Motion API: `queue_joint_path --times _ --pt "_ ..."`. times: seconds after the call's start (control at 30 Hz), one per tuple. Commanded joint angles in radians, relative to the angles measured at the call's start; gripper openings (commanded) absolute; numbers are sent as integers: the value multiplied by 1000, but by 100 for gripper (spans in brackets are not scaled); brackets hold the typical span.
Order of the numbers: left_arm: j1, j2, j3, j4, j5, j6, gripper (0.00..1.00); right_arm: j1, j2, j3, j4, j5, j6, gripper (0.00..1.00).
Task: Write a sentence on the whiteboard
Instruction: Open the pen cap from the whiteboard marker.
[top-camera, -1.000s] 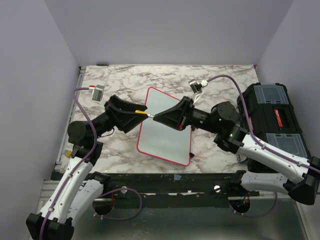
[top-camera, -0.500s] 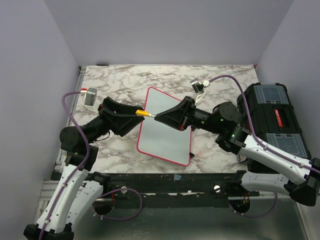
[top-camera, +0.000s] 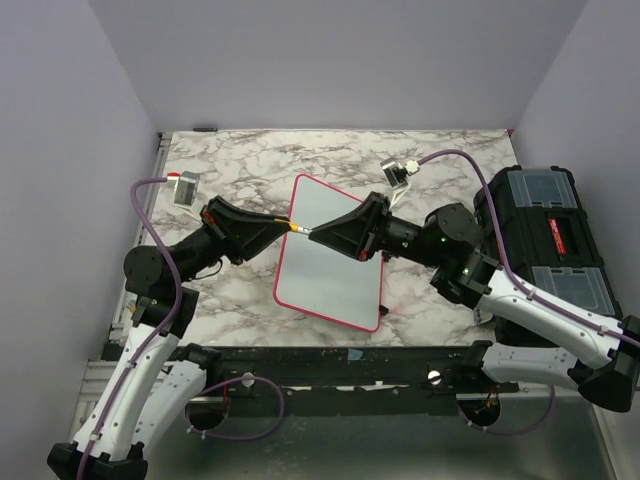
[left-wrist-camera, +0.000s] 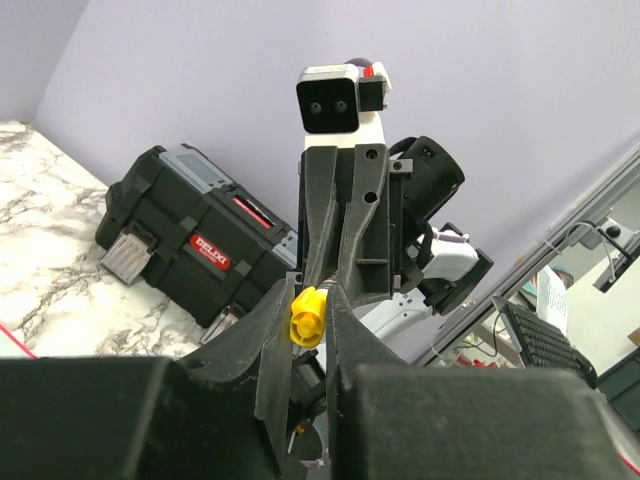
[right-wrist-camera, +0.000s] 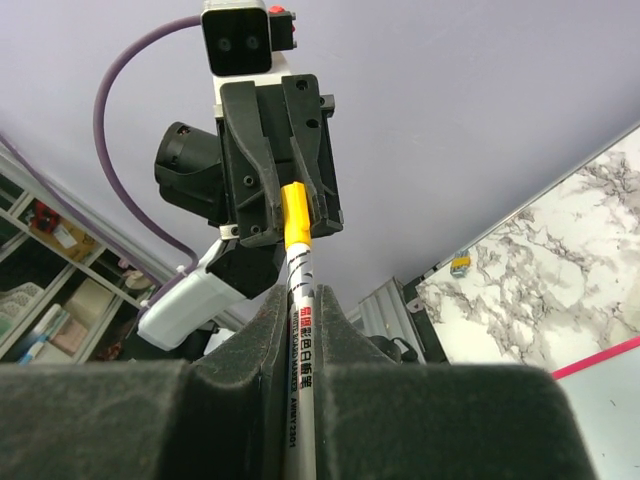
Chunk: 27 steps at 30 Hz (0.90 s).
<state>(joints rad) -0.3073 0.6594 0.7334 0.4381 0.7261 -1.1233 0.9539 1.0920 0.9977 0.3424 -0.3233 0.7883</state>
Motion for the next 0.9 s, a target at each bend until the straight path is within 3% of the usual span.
queue_joint_path --times 0.0,0.33,0.87 --pt "7 -11 25 -30 -37 37 0 7 -7 6 4 -12 -8 1" --pt "37 -56 6 -59 -89 32 0 6 -44 -19 -15 7 -18 1" --pt "164 -69 -34 -42 -52 -43 0 7 -109 -80 -52 34 -42 1"
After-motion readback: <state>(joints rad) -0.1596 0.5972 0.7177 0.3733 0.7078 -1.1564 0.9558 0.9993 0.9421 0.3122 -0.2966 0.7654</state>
